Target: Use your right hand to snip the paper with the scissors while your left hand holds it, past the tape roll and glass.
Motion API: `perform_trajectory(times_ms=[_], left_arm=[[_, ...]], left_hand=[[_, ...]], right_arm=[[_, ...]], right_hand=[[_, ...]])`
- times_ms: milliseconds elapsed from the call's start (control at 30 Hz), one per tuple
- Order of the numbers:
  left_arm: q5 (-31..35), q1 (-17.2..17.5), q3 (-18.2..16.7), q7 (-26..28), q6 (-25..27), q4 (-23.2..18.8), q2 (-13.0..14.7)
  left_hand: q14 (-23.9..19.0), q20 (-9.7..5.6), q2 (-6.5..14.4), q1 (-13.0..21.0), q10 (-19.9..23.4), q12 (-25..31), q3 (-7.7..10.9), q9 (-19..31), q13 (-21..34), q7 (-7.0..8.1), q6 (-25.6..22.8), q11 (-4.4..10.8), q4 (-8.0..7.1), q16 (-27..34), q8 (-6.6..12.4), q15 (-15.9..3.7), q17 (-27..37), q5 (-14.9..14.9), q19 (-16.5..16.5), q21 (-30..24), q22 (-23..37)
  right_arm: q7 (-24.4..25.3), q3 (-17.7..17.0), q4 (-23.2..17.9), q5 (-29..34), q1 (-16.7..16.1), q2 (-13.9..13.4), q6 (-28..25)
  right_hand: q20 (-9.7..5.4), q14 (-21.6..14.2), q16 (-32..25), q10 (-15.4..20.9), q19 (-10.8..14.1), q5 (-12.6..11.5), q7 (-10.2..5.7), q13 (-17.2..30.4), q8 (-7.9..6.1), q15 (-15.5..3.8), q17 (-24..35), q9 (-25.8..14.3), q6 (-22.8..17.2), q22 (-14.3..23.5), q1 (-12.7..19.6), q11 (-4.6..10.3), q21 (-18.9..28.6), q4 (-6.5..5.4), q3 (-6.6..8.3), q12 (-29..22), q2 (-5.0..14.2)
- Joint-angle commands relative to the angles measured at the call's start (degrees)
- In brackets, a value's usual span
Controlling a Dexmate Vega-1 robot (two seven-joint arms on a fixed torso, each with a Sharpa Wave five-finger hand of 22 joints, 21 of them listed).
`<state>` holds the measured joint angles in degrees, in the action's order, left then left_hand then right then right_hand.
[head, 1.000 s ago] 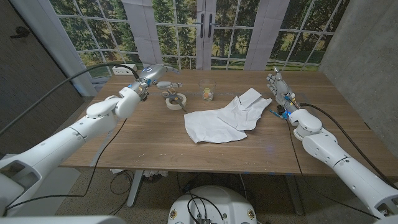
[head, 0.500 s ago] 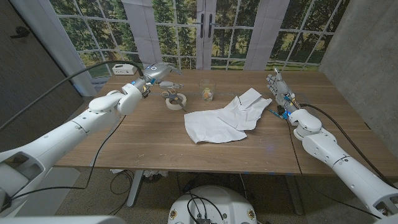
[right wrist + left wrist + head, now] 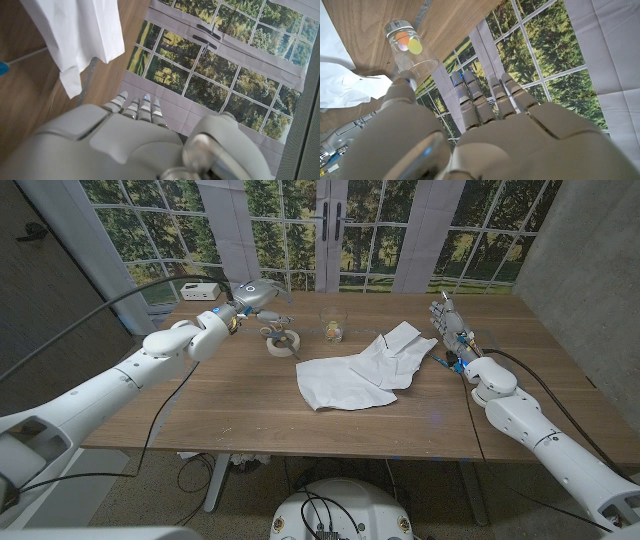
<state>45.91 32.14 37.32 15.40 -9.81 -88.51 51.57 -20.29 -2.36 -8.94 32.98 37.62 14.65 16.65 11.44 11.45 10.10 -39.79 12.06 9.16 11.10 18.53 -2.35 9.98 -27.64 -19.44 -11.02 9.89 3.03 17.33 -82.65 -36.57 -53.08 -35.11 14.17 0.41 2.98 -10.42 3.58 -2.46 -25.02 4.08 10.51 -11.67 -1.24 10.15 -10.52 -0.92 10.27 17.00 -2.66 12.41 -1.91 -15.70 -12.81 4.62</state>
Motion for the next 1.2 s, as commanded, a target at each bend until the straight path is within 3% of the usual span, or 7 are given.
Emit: perform_trajectory(times_ms=[33,200,600,800,1200], left_arm=[[3.2,0.0,0.9,0.3,1.6,-0.2,0.4],[2.8,-0.1,1.2,-1.6,2.2,0.1,0.3],[2.7,-1.4,2.2,-4.2,2.2,1.2,-0.2],[3.5,-2.4,3.2,-6.0,2.1,1.7,-0.4],[6.3,-4.9,4.7,-6.8,1.0,2.7,-0.6]], left_hand=[[-0.5,-7.12,-0.2,1.0,0.1,-0.1,0.09,0.2,0.2,0.39,1.0,0.0,0.03,0.1,-0.62,-10.17,0.3,-0.5,-0.4,-0.3,0.0],[0.5,-6.97,0.2,2.3,-1.8,-1.3,0.51,0.2,0.2,0.41,4.0,0.12,0.14,-0.5,-2.11,-10.09,0.3,-0.8,0.1,0.0,0.1],[1.1,-6.85,0.3,3.2,-2.3,-1.7,0.79,0.2,0.2,0.63,4.7,0.17,0.24,-0.6,-2.49,-10.08,0.3,-1.0,0.4,0.1,0.0],[1.6,-6.98,2.1,5.2,-2.5,-2.0,2.12,0.3,0.2,1.55,5.3,0.18,0.15,-0.7,-2.97,-10.17,0.3,-1.6,0.5,0.0,0.1],[2.0,-7.39,2.6,5.8,-2.7,-2.2,2.53,0.3,0.2,2.06,5.4,0.21,-0.05,-0.7,-3.14,-10.17,0.3,-1.9,0.7,0.0,0.1]], right_arm=[[0.1,-0.5,0.3,-0.5,-0.7,0.2,0.6],[0.7,-0.7,-0.5,-0.8,-1.2,0.1,0.1],[0.7,-0.8,-0.8,-0.8,-1.7,-0.1,0.3],[1.0,-1.1,-0.9,-0.6,-1.9,-0.2,0.7],[1.6,-1.8,-1.2,-0.6,-2.4,-0.2,1.4]], right_hand=[[0.29,-0.1,-0.2,0.4,0.2,-0.4,-0.11,0.3,0.19,-0.25,0.2,-0.2,-0.2,0.1,0.4,0.2,-0.3,0.3,-0.13,-0.3,0.01],[0.27,0.0,-0.1,0.5,0.3,-0.4,-0.08,0.3,0.21,-0.19,0.2,-0.2,-0.2,0.1,0.4,0.1,-0.4,0.32,-0.1,-0.3,0.07],[0.39,0.0,-0.1,0.4,0.3,-0.4,-0.17,0.3,0.24,-0.25,0.2,-0.2,-0.2,0.1,0.6,0.2,-0.4,0.41,-0.03,-0.3,0.2],[0.43,0.0,-0.1,0.4,0.3,-0.4,-0.14,0.3,0.23,-0.31,0.2,-0.2,-0.2,0.1,0.6,0.19,-0.5,0.45,0.0,-0.3,0.24],[0.42,0.0,-0.1,0.5,0.3,-0.5,-0.15,0.3,0.24,-0.3,0.2,-0.2,-0.2,0.1,0.8,0.23,-0.5,0.54,0.12,-0.3,0.44]])
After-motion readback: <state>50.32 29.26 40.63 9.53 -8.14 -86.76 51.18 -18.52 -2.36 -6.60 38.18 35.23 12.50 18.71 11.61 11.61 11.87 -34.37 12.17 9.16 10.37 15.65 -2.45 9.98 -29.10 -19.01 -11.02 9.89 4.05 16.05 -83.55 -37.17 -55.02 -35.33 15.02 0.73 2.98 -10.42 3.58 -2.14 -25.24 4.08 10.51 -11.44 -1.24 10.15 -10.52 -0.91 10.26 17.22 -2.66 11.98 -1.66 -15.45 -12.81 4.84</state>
